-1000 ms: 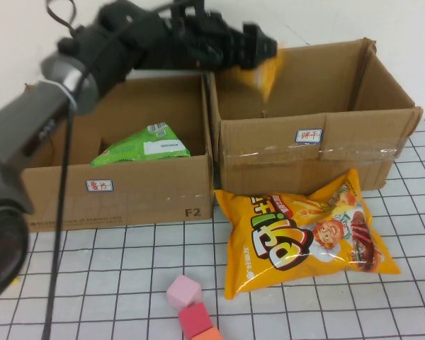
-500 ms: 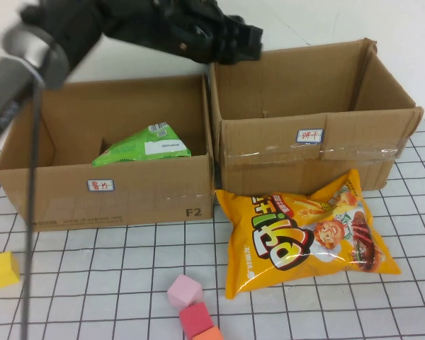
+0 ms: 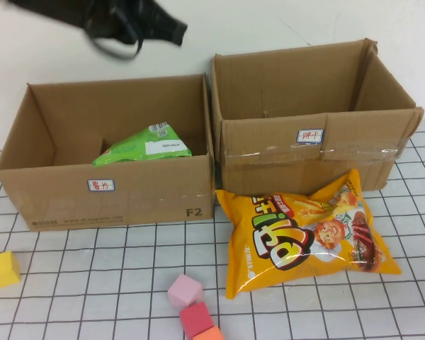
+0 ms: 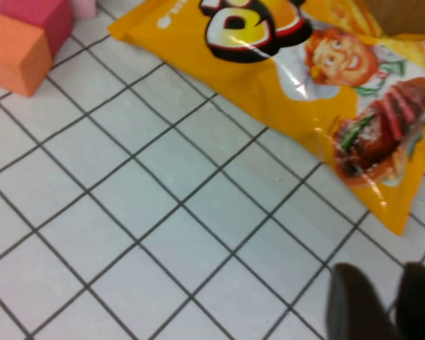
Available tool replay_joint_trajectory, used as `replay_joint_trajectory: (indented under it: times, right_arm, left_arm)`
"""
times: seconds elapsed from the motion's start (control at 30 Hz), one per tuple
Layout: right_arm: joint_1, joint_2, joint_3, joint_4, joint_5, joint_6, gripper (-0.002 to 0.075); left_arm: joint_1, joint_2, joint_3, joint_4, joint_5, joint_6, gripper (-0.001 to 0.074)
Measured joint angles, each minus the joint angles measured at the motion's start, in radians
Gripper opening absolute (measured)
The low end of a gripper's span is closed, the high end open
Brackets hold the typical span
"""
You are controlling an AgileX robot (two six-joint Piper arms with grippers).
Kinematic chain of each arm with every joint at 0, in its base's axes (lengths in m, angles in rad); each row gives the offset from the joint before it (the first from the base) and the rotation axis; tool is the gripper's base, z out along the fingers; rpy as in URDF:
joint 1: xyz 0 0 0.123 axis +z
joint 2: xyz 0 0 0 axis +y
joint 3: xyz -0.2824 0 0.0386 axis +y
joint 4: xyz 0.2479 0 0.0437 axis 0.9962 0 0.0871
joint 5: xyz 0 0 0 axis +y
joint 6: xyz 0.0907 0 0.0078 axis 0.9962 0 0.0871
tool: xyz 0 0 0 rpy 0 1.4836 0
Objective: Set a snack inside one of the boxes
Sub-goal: Pick up the potato chip
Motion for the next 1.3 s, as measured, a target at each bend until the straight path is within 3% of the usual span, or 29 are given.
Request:
replay_joint_trajectory:
  times: [0.2,0.37,0.7,0.93,1.3]
  right_arm:
    - [0.0,0.144,-0.01,0.116,0.019,-0.153,0.0384]
    - [0.0,0.286,-0.059,0.171,0.058,-0.257,0.0471]
    - [0.0,0.62,-0.26,0.161,0.008,-0.346,0.0486]
    - [0.0,0.715,-0.38,0.02,-0.187,-0.365,0.0479]
    - [0.0,0.74,-0.413,0.002,-0.248,-0.352,0.0367]
  left_arm:
    - [-0.094,-0.284,0.448,0.021,-0.208,-0.074,0.0]
    - [-0.119,-0.481,0.763,0.044,-0.345,-0.096,-0.0001]
    - [-0.12,-0.747,1.031,0.153,-0.358,-0.211,-0.0001]
    - [-0.12,-0.797,1.119,0.159,-0.348,-0.221,-0.0001]
    - [-0.12,-0.806,1.126,0.163,-0.296,-0.224,-0.0001]
